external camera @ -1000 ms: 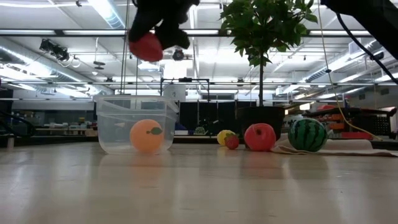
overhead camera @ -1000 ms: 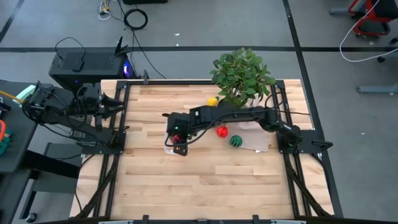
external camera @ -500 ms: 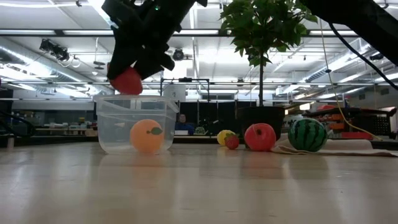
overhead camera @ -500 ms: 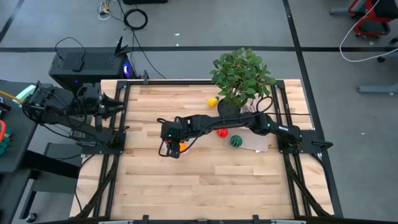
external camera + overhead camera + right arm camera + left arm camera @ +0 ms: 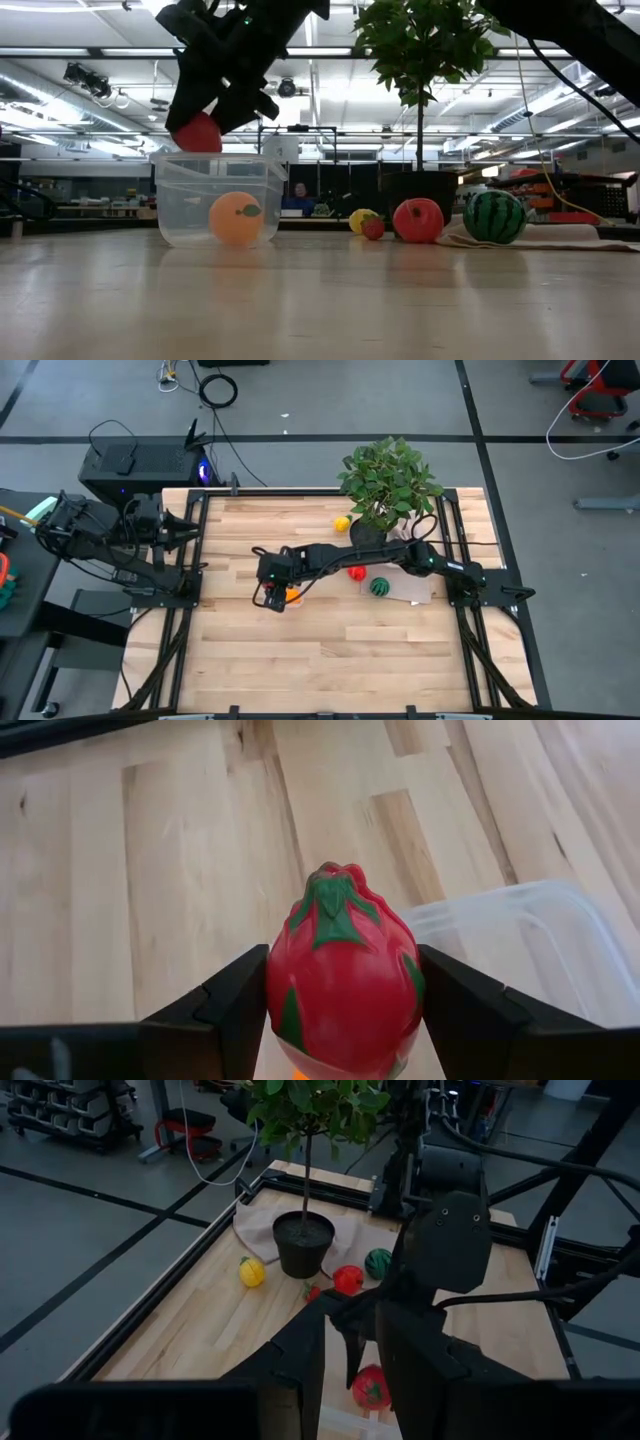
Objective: Pick and placing Produce into tupperware
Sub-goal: Put the red dragon fruit into the transparent bin
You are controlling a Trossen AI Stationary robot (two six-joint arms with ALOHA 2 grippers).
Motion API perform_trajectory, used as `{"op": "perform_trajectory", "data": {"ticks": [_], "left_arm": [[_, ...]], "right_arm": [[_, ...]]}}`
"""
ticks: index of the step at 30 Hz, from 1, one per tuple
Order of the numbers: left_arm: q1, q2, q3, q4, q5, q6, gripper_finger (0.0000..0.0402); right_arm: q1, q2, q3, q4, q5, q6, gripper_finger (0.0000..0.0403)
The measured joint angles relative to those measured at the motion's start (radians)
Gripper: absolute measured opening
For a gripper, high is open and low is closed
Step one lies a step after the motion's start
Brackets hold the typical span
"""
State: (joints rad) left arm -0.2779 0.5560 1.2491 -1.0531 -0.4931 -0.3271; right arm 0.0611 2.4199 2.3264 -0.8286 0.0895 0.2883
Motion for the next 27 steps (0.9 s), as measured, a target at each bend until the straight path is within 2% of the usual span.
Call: {"op": "perform_trajectory", "data": {"ticks": [22,27], "left_arm": [[0.0,0.0,0.0,0.0,0.0,0.001,0.0101],[0.0,0.0,0.0,0.0,0.0,0.001,0.0101]], "right_arm": [[0.004,0.0,0.0,-0.001,-0.049,0.076,0.0232],[0.005,0.0,0.0,-0.001,-0.049,0.077,0.0245]]}}
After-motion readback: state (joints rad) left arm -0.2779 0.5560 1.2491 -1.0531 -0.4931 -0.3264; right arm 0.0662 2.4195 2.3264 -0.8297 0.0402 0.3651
